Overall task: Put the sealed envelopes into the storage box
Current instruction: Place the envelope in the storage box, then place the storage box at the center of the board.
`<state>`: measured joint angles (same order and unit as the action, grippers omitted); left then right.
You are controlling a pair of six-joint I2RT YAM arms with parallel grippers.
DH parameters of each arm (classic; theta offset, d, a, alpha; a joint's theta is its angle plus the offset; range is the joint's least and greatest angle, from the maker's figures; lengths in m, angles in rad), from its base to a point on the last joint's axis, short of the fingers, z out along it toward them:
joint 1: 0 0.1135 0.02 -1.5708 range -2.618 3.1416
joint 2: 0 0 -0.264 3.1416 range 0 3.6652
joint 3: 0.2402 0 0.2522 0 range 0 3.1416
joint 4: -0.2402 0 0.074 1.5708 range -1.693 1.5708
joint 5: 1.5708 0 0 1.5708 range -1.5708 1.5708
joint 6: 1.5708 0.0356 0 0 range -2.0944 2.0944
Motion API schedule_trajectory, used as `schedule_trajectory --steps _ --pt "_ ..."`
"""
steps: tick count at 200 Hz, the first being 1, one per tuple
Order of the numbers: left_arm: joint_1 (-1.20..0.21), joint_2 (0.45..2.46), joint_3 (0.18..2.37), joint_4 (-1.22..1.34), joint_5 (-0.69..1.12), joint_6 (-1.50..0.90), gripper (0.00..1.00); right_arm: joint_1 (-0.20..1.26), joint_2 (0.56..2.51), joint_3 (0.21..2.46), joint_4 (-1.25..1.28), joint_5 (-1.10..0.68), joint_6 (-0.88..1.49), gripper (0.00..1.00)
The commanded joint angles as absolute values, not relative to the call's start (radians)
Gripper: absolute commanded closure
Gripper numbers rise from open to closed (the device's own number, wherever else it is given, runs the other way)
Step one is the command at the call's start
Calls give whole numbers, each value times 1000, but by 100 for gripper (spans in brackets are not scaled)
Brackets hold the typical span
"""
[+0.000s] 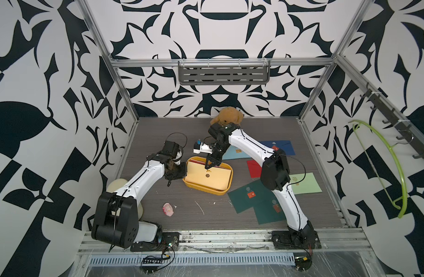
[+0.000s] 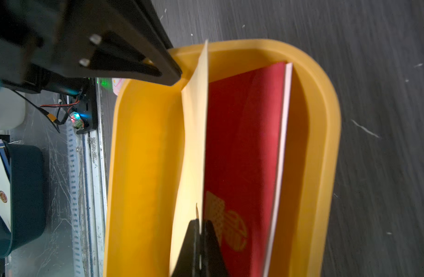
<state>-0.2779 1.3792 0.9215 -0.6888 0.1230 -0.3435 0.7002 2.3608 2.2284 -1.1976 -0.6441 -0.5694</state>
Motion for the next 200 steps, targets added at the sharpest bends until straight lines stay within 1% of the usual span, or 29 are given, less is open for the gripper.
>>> schedule_trajectory --steps 1,6,34,54,77,104,129,136,154,177,200 --pt "-275 1354 917 -652 142 -372 100 704 2300 2220 -1171 -609 -526 84" --pt "-275 1354 916 -650 134 -379 100 704 2287 2211 -1147 -593 -509 79" --pt "-270 1358 905 -632 67 -434 100 683 2185 2144 -995 -508 -399 60" --pt "-252 1349 892 -604 21 -481 100 662 2089 2062 -878 -449 -323 52" --pt "-210 1351 885 -584 -37 -523 100 650 1984 1958 -787 -331 -240 47" --pt "-130 1385 877 -543 -45 -560 100 632 1900 1829 -772 -206 -59 46" --pt "-102 1442 899 -532 -42 -549 100 623 1813 1599 -738 -136 111 46" --pt "-100 1453 910 -546 -34 -539 90 623 1779 1523 -720 -133 150 46" --pt "-100 1450 941 -579 9 -515 78 624 1696 1343 -681 -127 252 46" --pt "-121 1394 995 -677 2 -509 55 623 1622 1179 -666 -89 355 46" --pt "-183 1374 1083 -865 -41 -510 44 620 1603 1088 -664 -61 412 47"
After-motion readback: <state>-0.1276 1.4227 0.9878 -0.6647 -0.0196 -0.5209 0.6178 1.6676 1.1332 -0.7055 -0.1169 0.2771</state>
